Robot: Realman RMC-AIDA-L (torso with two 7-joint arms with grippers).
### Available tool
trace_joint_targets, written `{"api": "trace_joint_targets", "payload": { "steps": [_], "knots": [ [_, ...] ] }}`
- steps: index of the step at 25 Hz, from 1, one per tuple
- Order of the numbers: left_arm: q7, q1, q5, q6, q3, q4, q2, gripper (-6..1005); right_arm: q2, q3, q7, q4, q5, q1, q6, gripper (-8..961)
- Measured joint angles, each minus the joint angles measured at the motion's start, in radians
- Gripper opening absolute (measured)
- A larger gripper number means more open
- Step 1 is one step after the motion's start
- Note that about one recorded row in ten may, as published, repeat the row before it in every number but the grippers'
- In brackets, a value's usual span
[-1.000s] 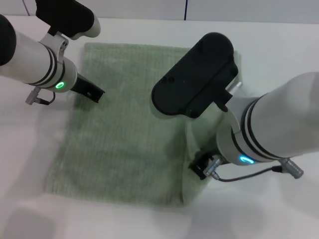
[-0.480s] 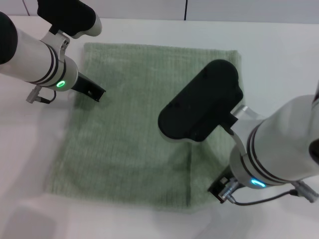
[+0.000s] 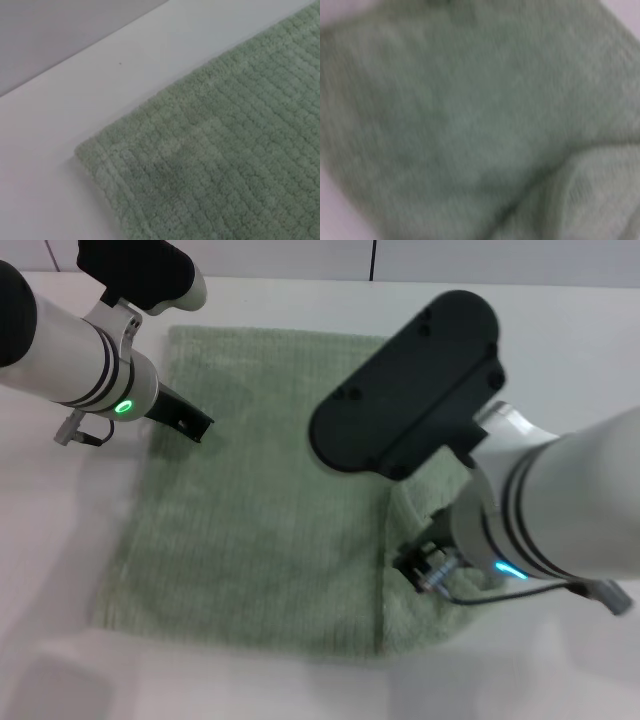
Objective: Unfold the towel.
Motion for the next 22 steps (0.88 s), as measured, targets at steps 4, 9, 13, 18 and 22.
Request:
{"api": "trace_joint_targets", "payload": {
  "steps": [4,9,13,18,22],
  "knots": [
    [0.0,0.0,-0.002,0.005,0.006,0.004,0.0,-3,-0.001,-0.005,-0.022,-0.11,0.001,0.012,-0.126,402],
    [0.0,0.0,-0.004,0.006,0.01,0.005,0.0,-3,0.001,0.001,-0.055,-0.26,0.052,0.03,-0.232,400],
    [0.0,0.0,-0.004,0.006,0.01,0.005,0.0,-2,0.001,0.0,-0.066,-0.295,0.111,0.041,-0.216,399],
    [0.0,0.0,0.0,0.002,0.01,0.006,0.001,-2,0.001,-0.01,-0.037,-0.253,0.104,0.031,-0.063,402],
    [0.0,-0.001,0.002,-0.001,0.009,0.003,0.002,-1,0.001,-0.037,0.01,-0.197,0.038,0.026,0.05,405]
  ]
}}
